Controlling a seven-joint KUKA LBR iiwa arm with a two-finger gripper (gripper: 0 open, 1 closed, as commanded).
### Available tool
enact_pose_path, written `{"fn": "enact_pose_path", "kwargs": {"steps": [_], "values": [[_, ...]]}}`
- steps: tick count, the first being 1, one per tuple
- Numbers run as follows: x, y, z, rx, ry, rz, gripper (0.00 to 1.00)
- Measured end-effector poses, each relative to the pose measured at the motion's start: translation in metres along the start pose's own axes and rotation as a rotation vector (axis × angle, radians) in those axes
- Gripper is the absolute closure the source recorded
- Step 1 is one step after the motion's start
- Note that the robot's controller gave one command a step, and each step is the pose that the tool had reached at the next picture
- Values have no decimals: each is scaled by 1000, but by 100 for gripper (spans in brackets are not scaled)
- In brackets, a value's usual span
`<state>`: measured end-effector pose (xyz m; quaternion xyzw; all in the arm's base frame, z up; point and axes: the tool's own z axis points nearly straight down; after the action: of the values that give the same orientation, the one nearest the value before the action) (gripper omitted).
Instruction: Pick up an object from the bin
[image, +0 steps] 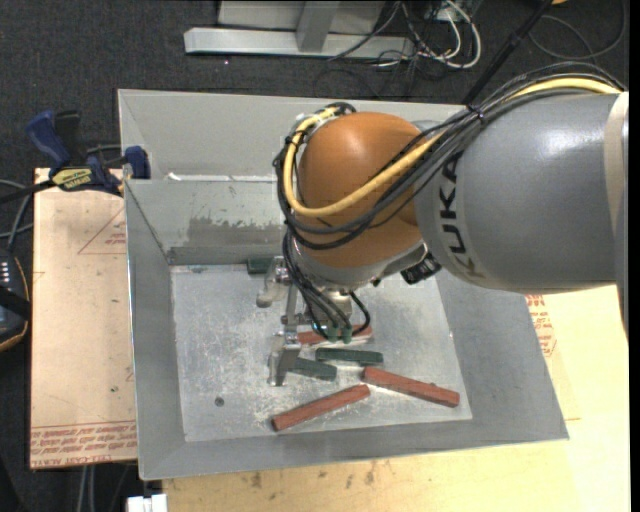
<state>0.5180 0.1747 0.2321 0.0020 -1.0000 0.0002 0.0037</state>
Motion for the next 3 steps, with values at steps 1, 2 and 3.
{"fn": "enact_pose_path", "kwargs": {"steps": [1,2,3], "values": [[-2,-1,-4,-1,-8,4,0],[-2,-24,51,-3,-13,-41,0],[14,-38,119,-2,-11,7,0]]}}
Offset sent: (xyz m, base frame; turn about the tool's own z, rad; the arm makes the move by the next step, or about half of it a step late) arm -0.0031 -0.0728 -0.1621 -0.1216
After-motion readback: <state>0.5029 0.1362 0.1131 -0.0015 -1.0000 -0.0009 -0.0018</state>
